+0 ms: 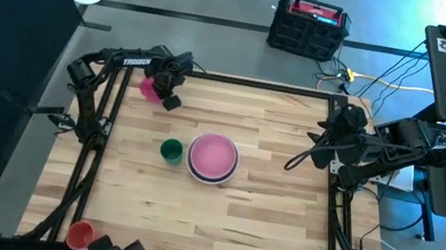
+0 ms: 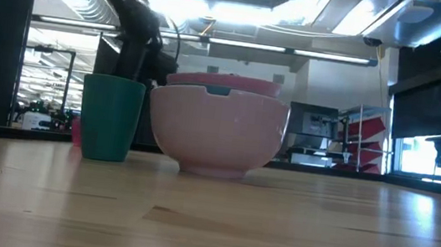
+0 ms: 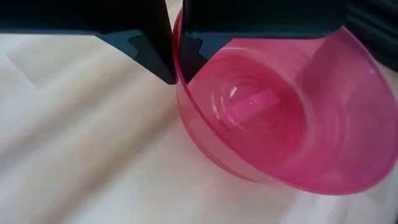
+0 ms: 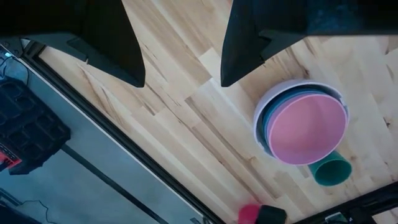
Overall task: Nest bowls inside each other
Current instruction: Stack the red bowl into the pink bowl
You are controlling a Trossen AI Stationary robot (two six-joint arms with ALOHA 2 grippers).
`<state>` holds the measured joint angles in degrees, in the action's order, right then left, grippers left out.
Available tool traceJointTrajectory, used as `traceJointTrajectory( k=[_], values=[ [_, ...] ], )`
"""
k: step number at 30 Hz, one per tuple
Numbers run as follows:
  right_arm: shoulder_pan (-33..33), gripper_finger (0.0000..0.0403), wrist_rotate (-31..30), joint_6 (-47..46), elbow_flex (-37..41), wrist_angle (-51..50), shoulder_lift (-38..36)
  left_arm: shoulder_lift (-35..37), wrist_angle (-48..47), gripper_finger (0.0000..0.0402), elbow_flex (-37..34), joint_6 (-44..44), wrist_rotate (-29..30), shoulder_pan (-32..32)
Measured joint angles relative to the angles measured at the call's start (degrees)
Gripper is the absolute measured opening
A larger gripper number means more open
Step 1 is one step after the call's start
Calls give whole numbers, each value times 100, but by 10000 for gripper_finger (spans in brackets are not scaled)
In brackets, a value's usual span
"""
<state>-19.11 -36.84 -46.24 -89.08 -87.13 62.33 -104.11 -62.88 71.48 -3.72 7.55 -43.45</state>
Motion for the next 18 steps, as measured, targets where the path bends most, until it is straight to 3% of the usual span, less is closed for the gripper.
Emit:
traceJointTrajectory(
  k=[4,18],
  values=[
    [0,200,-4,3,7,0,5,491,-446,0,165,-127,1,507],
    [0,200,17,-320,257,-8,79,823,-1966,0,2872,63,2,3070]
  ],
)
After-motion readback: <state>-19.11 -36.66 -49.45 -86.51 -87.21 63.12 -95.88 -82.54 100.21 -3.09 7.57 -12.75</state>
